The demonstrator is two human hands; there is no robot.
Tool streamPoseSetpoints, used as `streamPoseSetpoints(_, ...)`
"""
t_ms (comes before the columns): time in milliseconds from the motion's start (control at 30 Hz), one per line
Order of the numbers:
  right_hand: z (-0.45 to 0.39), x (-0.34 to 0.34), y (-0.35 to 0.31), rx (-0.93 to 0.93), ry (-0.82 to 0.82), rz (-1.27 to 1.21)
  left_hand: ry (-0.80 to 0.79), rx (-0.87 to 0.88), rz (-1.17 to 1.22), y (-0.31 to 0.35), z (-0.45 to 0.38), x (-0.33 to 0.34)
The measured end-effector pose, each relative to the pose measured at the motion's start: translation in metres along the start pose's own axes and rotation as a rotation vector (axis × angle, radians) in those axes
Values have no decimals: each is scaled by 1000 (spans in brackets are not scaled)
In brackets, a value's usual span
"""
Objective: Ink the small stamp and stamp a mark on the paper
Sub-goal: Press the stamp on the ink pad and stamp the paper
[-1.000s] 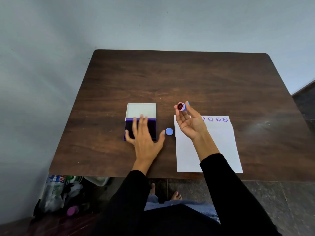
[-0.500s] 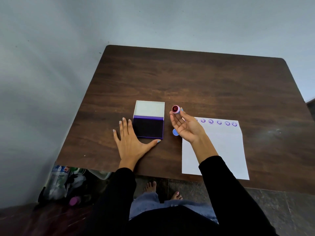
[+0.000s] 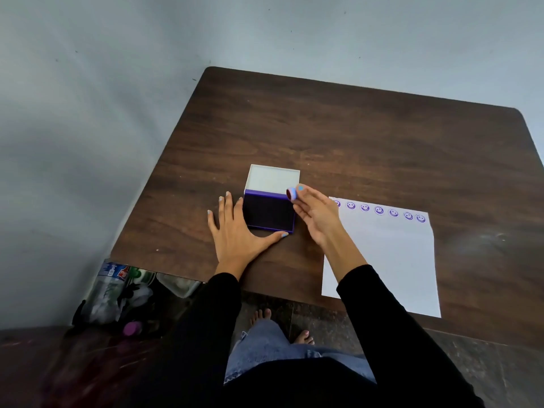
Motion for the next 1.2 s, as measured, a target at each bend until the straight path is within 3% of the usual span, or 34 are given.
streamPoseSetpoints(100,6,11,-13,-340,99,485,16,7,22,0,0,-1)
streamPoseSetpoints(167,16,28,-16,-523,77,660,27,6,41,0,0,-2)
streamPoseSetpoints(333,28,56,-2,-730,-7,1025,48,9,61,-1,0,-2)
streamPoseSetpoints(700,38,65,4,-860,-57,1259,-7,44,6,1,-3,4)
streamPoseSetpoints(1200,41,74,5,-794,-116,1355,6,43,-5,1,-3,6)
Point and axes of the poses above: each hand's wrist, its own z-axis away from the middle knuckle, its own x-axis out of the palm, y = z × x, the point moved 8 cm from there along -z, towards the middle knuckle, and after that the axes turned 1 degree about x, right-handed, at the moved point
